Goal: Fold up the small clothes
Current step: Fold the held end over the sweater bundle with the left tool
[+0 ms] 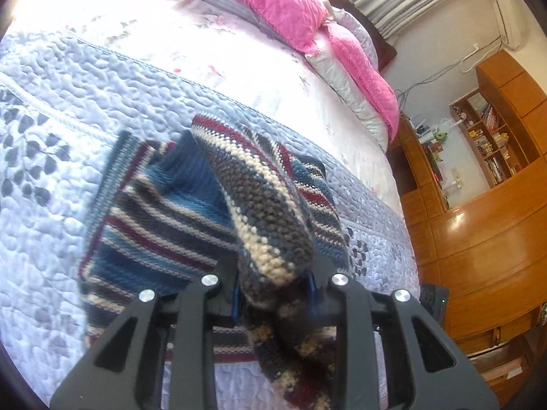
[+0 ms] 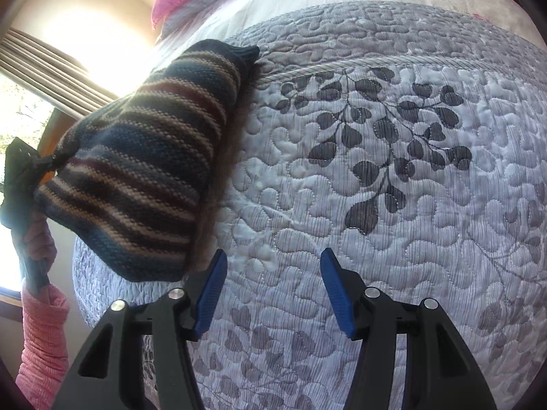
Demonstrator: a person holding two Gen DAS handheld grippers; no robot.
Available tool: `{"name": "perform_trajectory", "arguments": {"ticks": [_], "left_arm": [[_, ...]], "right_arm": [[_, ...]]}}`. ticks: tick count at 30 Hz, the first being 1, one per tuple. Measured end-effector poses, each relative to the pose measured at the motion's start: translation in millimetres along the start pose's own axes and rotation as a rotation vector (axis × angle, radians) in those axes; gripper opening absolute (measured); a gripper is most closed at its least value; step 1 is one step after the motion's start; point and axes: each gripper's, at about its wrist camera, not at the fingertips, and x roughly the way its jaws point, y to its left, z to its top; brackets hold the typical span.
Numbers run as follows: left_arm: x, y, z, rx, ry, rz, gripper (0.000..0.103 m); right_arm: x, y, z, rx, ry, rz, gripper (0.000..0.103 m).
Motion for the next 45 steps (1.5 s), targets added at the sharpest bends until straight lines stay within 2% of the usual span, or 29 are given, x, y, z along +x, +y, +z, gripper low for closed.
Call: {"name": "perform_trajectory", "arguments": {"ticks": [3,6,10,14,17,21,24,26,31,33,34,35,37,38,40,45], "left_arm": [[-18,28,7,-0.01,-0.009,0.036,0.026],[-19,56,6,-0.012,0.023,0.066,0.026],[-3,90,-4,-0.051,0.046,0.09,0.027],[27,111,-19,-0.069,0.116,0.1,0.029],[30,114,-25,-0.057,0.102,0.088,0.032],[11,114,-24,-0.094,0.092,0.067,0.038],[-10,105,-31,-0.066,0.078,0.089,0.048],[-21,96,-41,-0.037,0.077,0.091,0.055],[-31,81,-63,0.004,0.078,0.078,0.057],[-22,78,-67,0.008,0.1,0.092,0.049],[-16,77,-68,0.016,0.111,0.111,0.033],[-10,77,-70,0.029,0.124,0.139,0.022],[-2,80,-72,0.039,0.149,0.171,0.016],[0,83,-72,0.027,0.153,0.18,0.015],[-8,90,-71,-0.002,0.134,0.165,0.013],[-26,105,-74,-0.021,0.102,0.145,0.012]], "right_arm": [[7,9,2,-0.022,0.008,0.009,0.057],[13,22,4,-0.039,0.014,0.018,0.057],[18,41,2,-0.071,0.027,0.031,0.059],[23,54,-1,-0.09,0.042,0.036,0.06],[28,60,-1,-0.092,0.045,0.046,0.061],[37,71,-1,-0.104,0.056,0.068,0.062],[42,82,-2,-0.115,0.06,0.085,0.064],[44,90,-3,-0.117,0.059,0.108,0.069],[61,109,-1,-0.093,0.076,0.166,0.074],[74,111,-1,-0.061,0.1,0.183,0.074],[81,112,0,-0.044,0.113,0.191,0.074],[88,112,0,-0.03,0.126,0.201,0.073],[98,111,-1,-0.005,0.139,0.209,0.055],[99,112,-1,-0.011,0.134,0.191,0.05],[95,117,-3,-0.051,0.12,0.186,0.035],[84,125,-9,-0.126,0.099,0.146,0.031]]}}
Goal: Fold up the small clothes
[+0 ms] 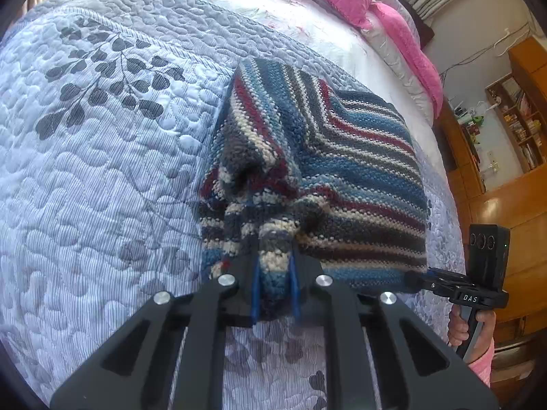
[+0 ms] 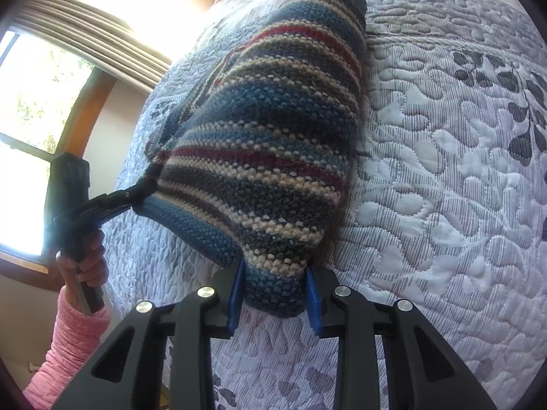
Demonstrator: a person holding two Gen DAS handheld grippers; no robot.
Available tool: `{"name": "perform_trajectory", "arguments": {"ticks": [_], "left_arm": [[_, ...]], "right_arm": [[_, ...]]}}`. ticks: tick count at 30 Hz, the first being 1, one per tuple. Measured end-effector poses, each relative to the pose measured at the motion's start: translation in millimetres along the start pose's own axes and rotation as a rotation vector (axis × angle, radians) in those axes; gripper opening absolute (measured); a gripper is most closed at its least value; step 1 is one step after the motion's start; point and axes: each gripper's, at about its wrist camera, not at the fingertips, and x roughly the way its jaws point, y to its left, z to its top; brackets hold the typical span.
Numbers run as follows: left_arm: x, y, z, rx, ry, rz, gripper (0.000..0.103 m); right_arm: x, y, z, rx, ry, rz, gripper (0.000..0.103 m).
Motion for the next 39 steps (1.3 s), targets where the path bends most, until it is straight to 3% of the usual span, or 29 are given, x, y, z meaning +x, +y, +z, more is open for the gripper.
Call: {"name": "perform_trajectory", "arguments": {"ticks": [9,12,16,18,20,25,27,28,29,33,35,37,39], "left_arm": [[35,12,-5,-0.012,0.037,0.017,0.012],[28,8,-5,-0.006,0.034,0.013,0.018],[-4,-2,3,0.021,-0.003,-0.009,0.047],[-19,-6,20,0.049,-0.057,0.014,0.051],[-18,-7,44,0.03,-0.074,0.026,0.054],[30,-1,95,-0.054,0.0,0.053,0.049],[43,3,105,-0.101,0.01,0.018,0.038],[47,0,109,-0.111,0.013,0.015,0.021],[50,-2,111,-0.109,0.012,0.028,0.015],[38,-9,112,-0.074,-0.091,0.049,0.011],[46,7,113,-0.111,-0.072,0.077,0.011],[55,20,111,-0.132,-0.028,0.054,0.011],[51,20,107,-0.111,-0.031,0.025,0.015]], "right_arm": [[25,-1,-7,-0.019,0.038,-0.075,0.031],[26,0,-4,-0.022,0.047,-0.051,0.041],[-6,2,1,-0.073,-0.002,-0.048,0.063],[-22,3,12,-0.071,-0.044,-0.063,0.07],[-30,2,25,-0.059,-0.064,-0.075,0.071],[-21,-7,41,-0.019,-0.061,-0.082,0.071],[-15,-12,40,-0.013,-0.057,-0.085,0.07],[-13,-14,40,-0.012,-0.052,-0.09,0.07],[-10,-16,40,-0.013,-0.048,-0.095,0.07],[-2,-20,37,-0.012,-0.052,-0.075,0.07],[0,-21,38,-0.015,-0.049,-0.075,0.07],[5,-19,39,-0.016,-0.047,-0.074,0.069],[5,-19,38,-0.028,-0.048,-0.083,0.069]]}}
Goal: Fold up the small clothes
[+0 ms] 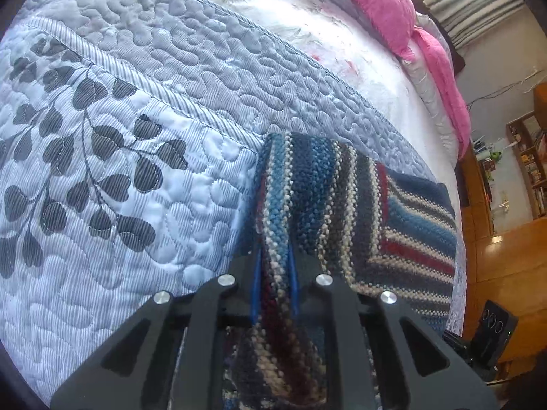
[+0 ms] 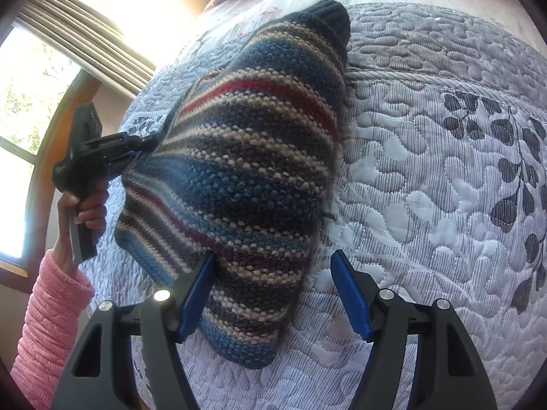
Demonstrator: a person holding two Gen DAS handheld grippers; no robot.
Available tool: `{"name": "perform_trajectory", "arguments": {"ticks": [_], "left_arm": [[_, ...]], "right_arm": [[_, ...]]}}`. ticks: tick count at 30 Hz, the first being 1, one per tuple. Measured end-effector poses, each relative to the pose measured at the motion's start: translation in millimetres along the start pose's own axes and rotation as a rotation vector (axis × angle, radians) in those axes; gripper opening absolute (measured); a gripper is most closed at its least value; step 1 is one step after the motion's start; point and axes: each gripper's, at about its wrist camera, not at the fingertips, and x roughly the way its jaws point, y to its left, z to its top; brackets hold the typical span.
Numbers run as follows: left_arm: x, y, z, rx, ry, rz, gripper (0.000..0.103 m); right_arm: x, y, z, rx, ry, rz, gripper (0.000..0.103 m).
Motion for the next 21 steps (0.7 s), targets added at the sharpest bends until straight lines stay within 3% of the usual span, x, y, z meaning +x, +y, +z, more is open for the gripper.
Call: {"name": "perform_trajectory", "arguments": {"ticks": [1,4,5,8,11,18,21], "left_arm": [[-6,-1,-2,0.001,-0.007,-0.026,0.022],[-25,1,-6,-0.002,-0.018,-0.12,0.061],[-30,2,-6,0.013,-0.024,-0.122,0.068],[-28,11,-4,0.02,0.012,-0.097,0.069],[-17,22,-3,-0.008,0.061,-0.142,0.069],[29,9,-8,0.045,0.167,-0.175,0.069],[42,11,-4,0.029,0.192,-0.236,0.072]], "right_arm": [[-3,0,-1,-0.003,-0.001,0.0,0.07],[-9,1,1,-0.007,-0.006,0.002,0.07],[-13,1,1,-0.015,-0.011,-0.003,0.07],[-19,5,1,-0.039,-0.022,-0.013,0.07],[-23,8,3,-0.055,-0.026,-0.015,0.071],[-23,8,14,-0.032,-0.036,0.032,0.078],[-22,3,23,-0.01,-0.041,0.048,0.08]]}}
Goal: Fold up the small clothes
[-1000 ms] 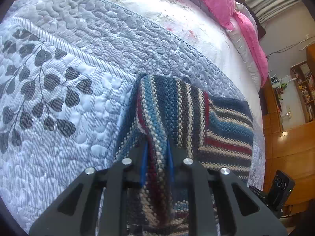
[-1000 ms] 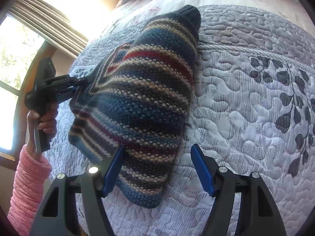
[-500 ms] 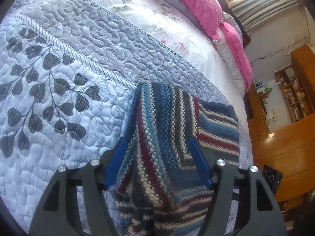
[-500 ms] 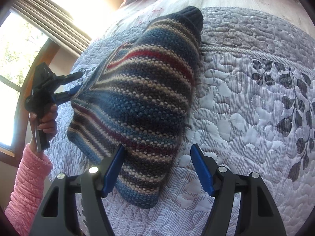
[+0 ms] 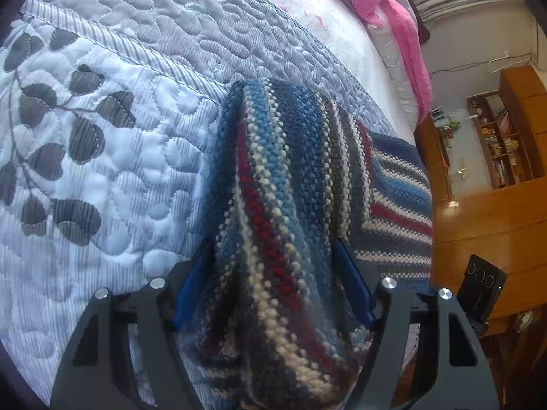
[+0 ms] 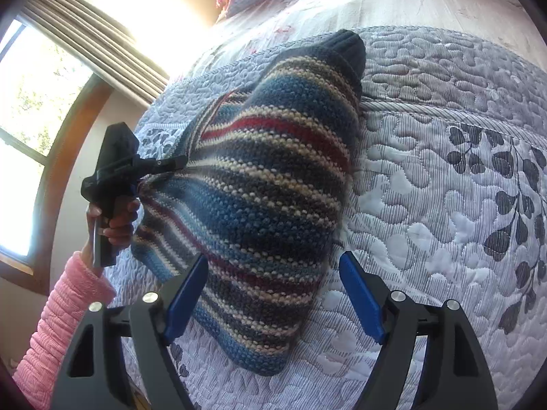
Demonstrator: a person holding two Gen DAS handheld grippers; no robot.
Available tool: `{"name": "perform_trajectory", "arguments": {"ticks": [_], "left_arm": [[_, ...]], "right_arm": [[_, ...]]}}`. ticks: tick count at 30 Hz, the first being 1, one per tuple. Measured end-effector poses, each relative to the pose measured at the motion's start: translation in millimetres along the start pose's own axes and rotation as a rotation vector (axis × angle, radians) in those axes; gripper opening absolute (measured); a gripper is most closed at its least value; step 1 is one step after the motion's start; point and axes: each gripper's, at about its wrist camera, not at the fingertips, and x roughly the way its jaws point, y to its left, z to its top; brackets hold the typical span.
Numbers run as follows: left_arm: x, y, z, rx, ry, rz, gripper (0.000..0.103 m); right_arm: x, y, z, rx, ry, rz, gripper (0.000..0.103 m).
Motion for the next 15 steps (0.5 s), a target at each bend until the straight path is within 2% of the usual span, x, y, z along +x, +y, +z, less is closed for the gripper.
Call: {"name": "perform_trajectory", "arguments": {"ticks": [2,4,7,10,12,14,15], "left_arm": [[7,0,2,0.014,0.02,-0.036,0.076],[11,-6,0,0.065,0.038,-0.049,0.077],[16,-11,-4,0.139,0.057,-0.076,0.083],[27,-10,-3,0.133,0.064,-0.109,0.097],[35,-18,-4,0.161,0.072,-0.085,0.099],[42,-27,-7,0.184,0.077,-0.054,0.099],[43,-28,-8,0.184,0.077,-0.061,0.099]], "right_arm": [[2,-5,6,0.031,-0.009,0.033,0.083],[8,-13,14,0.071,-0.009,0.083,0.088],[21,-20,23,0.115,0.002,0.126,0.089],[40,-24,32,0.152,0.016,0.15,0.095],[55,-26,35,0.181,0.027,0.192,0.096],[67,-27,36,0.201,0.03,0.212,0.094],[69,-25,36,0.195,0.023,0.201,0.091]]}}
